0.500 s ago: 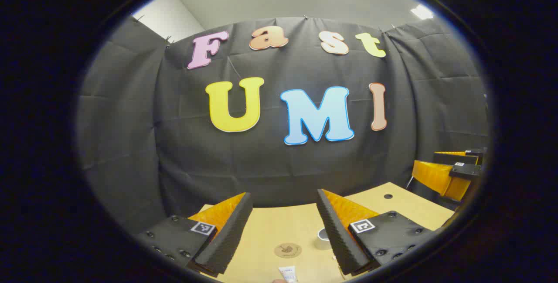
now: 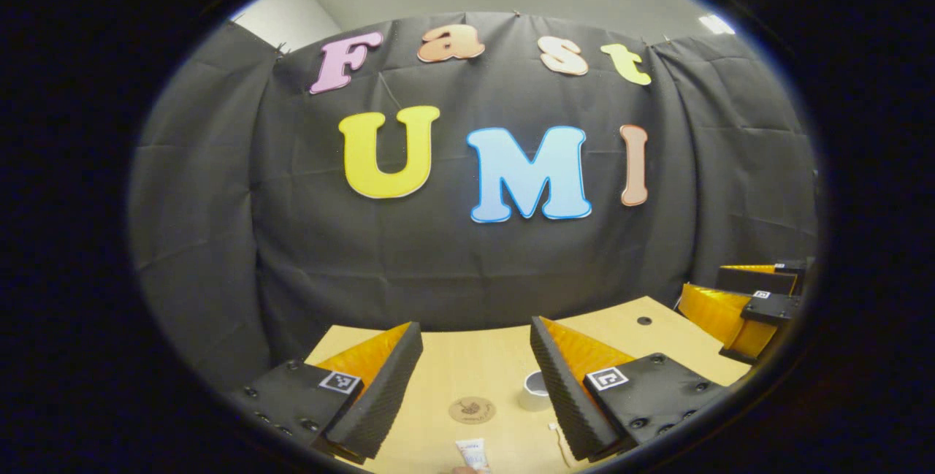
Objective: Put the toothbrush and toothpaste on the desktop into the cup, then pick up the cup and place it on the coaster on the desktop.
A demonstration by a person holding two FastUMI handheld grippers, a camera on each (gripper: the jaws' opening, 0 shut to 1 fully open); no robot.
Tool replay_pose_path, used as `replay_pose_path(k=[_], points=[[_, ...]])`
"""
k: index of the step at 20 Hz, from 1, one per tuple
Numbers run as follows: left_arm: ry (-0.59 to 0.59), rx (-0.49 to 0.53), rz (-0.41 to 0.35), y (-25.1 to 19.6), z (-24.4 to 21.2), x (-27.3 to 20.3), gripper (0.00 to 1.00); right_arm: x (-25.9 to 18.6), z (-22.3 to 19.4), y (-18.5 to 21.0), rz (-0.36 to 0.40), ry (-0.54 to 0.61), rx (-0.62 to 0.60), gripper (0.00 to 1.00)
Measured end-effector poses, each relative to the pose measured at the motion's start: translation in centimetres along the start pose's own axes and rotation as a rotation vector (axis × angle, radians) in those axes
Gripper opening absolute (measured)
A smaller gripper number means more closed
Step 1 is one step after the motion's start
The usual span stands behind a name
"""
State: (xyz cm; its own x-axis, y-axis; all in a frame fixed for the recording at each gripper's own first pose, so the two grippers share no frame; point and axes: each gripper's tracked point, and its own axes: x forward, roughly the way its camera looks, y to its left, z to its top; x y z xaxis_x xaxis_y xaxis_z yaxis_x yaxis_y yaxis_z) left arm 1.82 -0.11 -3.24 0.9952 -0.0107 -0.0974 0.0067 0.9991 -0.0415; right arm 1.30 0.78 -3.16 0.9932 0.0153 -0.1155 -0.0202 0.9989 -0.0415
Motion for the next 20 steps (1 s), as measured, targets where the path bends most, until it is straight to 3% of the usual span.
replay_pose_path(k=[1,2,4,5,10,14,20], points=[[0.012,-0.008,0.001,0.0,-0.3,0.2,0.9,0.1,-0.3,0.2,0.005,0.019,-0.003,0.9],[0.025,-0.016,0.0,0.1,-0.7,0.3,0.9,0.2,-1.0,0.4,0.011,0.047,-0.006,0.87],[0.07,-0.044,-0.003,0.1,-2.3,0.6,0.9,0.8,-3.2,1.0,0.021,0.117,-0.005,0.9],[0.094,-0.065,-0.004,0.3,-3.3,0.9,0.96,0.8,-4.1,1.1,0.024,0.146,-0.006,0.91],[0.283,-0.163,-0.001,1.4,-10.8,2.0,0.96,1.1,-9.1,2.1,0.045,0.3,-0.025,0.91],[0.425,-0.125,0.011,2.6,-17.2,1.8,0.97,1.4,-13.2,3.1,0.069,0.406,-0.022,0.91],[0.626,-0.147,0.003,2.7,-25.2,0.7,0.98,1.9,-19.2,5.0,0.112,0.569,-0.009,0.88]])
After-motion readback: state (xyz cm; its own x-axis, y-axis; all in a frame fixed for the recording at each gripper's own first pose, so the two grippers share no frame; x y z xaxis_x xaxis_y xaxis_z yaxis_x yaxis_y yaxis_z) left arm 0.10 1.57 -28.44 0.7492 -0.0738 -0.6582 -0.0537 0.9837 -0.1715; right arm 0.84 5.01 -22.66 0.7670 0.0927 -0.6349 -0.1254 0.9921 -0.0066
